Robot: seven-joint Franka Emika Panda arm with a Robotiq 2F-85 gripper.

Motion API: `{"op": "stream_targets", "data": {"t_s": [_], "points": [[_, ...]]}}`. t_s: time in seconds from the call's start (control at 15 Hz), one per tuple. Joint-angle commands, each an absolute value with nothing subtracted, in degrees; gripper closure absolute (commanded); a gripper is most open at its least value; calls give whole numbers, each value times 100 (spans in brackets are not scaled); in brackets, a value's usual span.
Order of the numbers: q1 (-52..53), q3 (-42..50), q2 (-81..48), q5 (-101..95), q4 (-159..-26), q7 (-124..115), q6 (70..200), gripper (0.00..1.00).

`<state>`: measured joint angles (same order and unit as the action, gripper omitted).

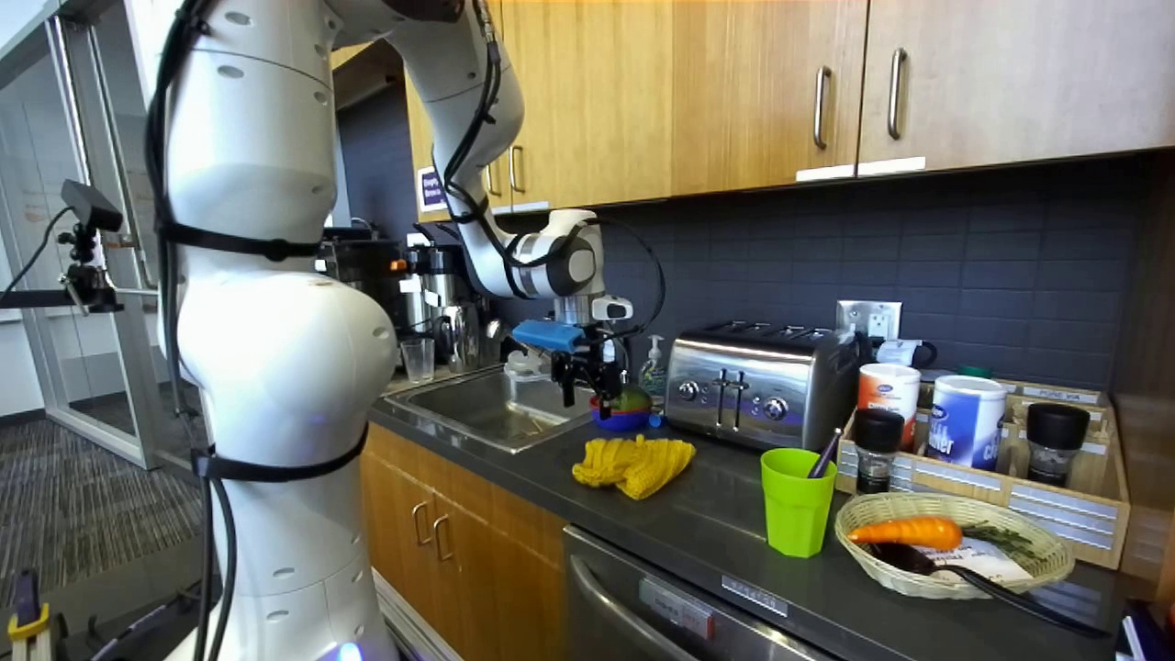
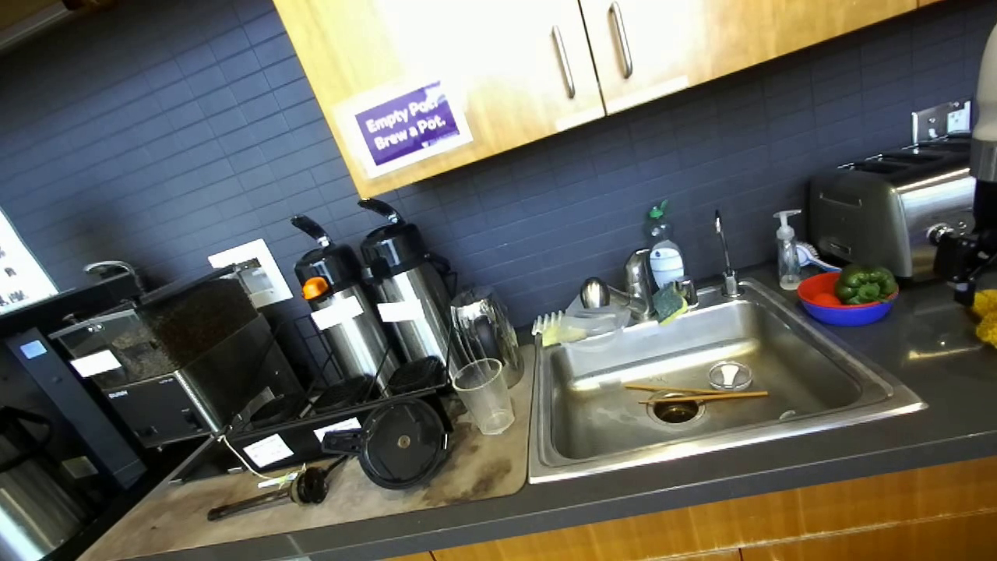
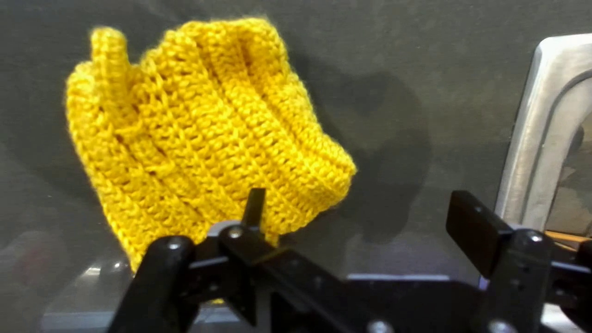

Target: Unfold the yellow towel on the counter

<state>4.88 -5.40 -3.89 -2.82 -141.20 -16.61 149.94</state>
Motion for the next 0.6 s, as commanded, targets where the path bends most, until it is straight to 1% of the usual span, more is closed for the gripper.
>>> {"op": "stream_targets", "data": {"t_s": [0.0, 0.27, 0.53], "points": [[573, -350, -557, -954, -14059, -2306, 15159, 0], [631, -245, -558, -1417, -14079, -2776, 15134, 0], [584, -318, -619, -1030, -14133, -2396, 15118, 0]]}}
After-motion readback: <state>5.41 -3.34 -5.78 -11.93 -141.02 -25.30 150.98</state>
